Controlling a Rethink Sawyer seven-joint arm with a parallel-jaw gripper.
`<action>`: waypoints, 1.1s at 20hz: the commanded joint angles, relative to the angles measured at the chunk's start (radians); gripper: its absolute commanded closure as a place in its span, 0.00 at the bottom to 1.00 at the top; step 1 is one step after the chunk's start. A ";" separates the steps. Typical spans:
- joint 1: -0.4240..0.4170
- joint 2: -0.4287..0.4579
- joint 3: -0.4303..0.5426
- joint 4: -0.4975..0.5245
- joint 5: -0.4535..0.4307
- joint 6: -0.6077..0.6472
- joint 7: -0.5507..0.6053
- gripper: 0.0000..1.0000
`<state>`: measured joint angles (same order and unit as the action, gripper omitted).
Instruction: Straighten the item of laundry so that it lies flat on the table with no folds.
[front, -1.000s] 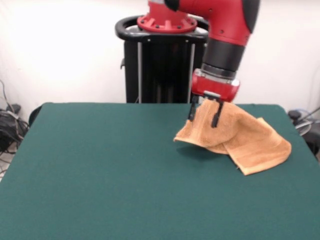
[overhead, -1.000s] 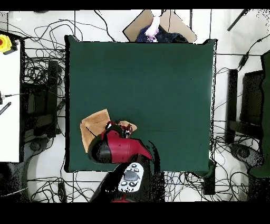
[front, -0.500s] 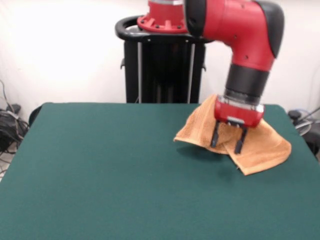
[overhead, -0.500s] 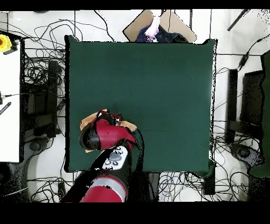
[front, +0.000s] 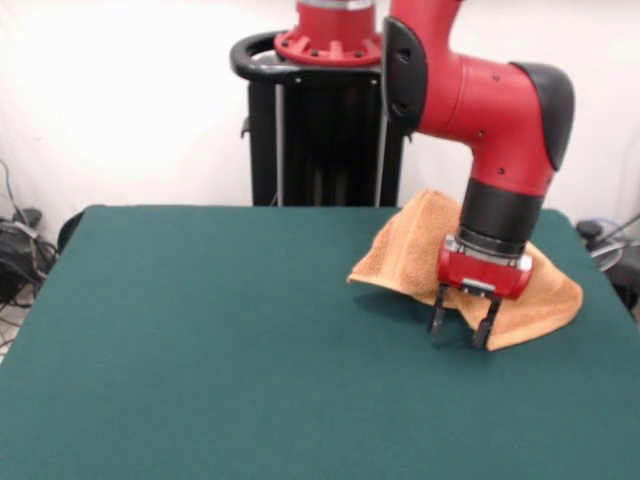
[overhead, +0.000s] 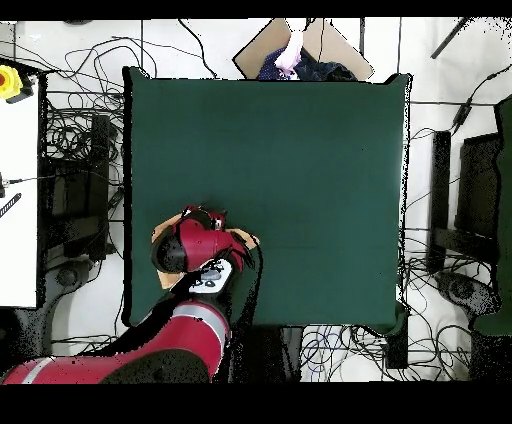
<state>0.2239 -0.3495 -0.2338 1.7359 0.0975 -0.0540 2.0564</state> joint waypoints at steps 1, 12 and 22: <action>-0.029 -0.020 0.093 -0.102 0.064 0.157 0.121 0.00; -0.048 -0.007 0.173 -0.132 0.052 0.339 0.095 0.00; -0.060 0.086 0.216 -0.147 0.009 0.329 0.071 0.00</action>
<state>0.1814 -0.3425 -0.1808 1.6361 0.0973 0.2005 2.0564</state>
